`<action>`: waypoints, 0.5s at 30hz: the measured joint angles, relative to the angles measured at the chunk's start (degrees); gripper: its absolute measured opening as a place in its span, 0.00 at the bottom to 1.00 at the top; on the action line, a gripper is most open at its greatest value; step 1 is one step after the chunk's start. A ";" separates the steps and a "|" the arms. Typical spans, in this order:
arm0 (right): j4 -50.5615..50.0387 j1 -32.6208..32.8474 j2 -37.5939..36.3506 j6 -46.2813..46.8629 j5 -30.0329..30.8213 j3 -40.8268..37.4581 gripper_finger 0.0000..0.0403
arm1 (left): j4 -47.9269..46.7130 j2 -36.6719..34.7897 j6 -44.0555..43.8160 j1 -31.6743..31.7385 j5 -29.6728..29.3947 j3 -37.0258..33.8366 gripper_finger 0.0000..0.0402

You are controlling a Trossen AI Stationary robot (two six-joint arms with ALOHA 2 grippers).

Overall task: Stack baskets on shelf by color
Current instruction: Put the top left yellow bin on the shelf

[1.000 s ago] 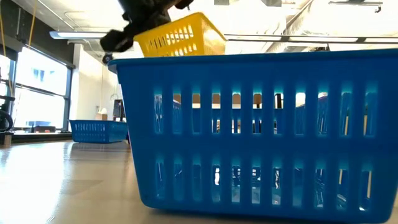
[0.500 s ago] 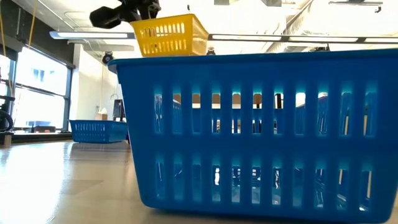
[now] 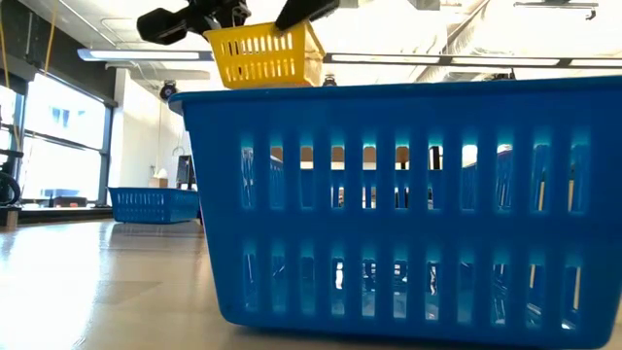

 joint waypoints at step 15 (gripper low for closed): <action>-1.84 0.36 2.43 1.70 5.54 0.00 0.03 | -0.01 0.07 2.28 -0.20 1.24 -0.03 0.06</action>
